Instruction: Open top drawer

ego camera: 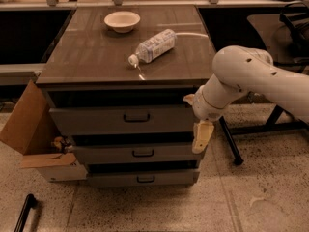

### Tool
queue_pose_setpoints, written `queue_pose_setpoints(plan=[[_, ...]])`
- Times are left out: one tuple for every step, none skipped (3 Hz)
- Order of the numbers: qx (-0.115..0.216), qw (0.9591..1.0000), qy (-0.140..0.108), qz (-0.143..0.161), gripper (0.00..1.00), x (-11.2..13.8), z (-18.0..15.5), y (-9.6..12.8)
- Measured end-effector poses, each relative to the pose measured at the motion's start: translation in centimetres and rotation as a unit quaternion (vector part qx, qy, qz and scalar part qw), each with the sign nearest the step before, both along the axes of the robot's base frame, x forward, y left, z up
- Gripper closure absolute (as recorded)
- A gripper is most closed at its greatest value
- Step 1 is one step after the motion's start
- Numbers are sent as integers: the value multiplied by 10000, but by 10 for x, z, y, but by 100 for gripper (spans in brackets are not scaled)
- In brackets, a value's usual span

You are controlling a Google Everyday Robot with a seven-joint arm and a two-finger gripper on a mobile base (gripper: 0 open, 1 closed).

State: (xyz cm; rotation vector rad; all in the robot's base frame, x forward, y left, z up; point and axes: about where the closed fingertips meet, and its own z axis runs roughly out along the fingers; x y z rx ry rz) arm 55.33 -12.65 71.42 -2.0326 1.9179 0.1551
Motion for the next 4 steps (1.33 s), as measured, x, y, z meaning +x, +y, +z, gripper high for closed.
queue_pose_setpoints(plan=[[37,10000,-15,17,0,18,-14,7],[52,10000,-6,59,0,34,-25,15],[54,9999,51,114,0,45,-36,25],[81,9997,146,162,19,45,-49,32]])
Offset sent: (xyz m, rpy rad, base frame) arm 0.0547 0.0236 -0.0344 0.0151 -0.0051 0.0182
